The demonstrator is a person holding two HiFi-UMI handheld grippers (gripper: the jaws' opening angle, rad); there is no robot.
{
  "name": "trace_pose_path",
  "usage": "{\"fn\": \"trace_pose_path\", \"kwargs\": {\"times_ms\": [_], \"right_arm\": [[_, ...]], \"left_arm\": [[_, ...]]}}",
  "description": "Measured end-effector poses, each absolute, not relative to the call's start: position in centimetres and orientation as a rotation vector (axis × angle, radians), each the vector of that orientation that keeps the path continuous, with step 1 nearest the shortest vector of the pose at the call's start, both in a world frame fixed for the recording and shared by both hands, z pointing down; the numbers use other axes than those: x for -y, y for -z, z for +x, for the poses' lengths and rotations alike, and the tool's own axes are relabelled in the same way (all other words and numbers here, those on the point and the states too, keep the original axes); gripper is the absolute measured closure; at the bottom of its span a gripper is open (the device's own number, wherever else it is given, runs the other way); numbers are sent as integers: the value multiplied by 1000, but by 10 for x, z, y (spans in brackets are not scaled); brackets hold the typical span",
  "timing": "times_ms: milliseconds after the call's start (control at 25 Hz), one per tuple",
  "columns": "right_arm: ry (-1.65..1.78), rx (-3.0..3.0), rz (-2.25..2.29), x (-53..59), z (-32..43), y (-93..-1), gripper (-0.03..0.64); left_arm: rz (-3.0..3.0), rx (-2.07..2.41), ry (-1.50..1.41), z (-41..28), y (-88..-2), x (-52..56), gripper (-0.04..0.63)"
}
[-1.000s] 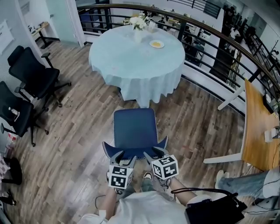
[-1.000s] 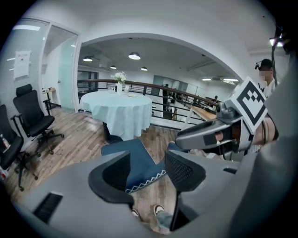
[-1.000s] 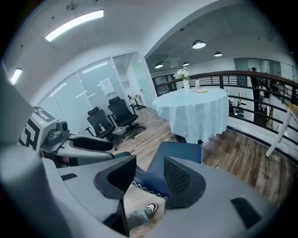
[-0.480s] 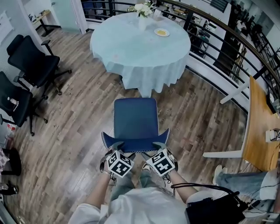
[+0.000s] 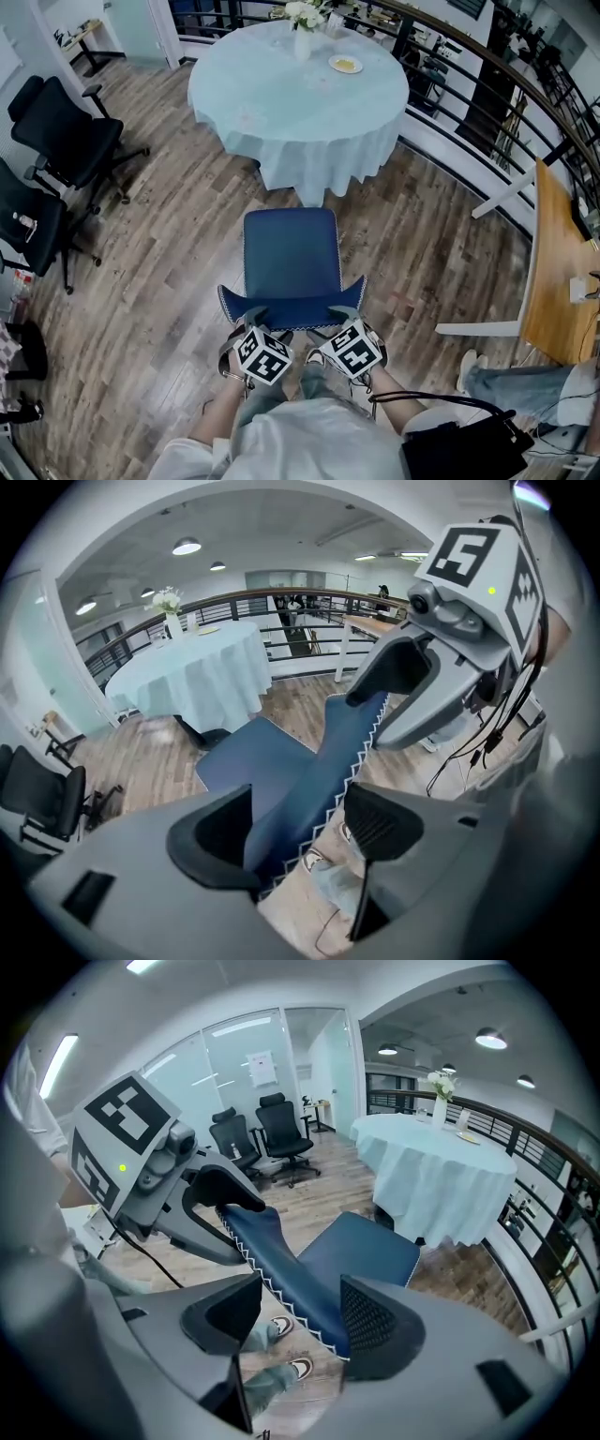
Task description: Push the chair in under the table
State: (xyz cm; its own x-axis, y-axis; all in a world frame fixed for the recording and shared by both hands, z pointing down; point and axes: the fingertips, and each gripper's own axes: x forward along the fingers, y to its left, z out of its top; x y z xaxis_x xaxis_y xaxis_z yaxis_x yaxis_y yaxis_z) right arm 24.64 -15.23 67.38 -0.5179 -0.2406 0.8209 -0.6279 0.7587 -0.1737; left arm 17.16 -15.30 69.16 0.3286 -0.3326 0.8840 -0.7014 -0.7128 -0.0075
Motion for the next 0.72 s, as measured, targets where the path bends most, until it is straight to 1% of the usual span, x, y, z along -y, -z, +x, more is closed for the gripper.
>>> {"fn": "trace_pose_path", "kwargs": {"times_ms": [720], "right_arm": [[-547, 2136, 686, 206, 243, -673, 354]], "left_arm": [[2283, 958, -1332, 168, -690, 207, 284]]}}
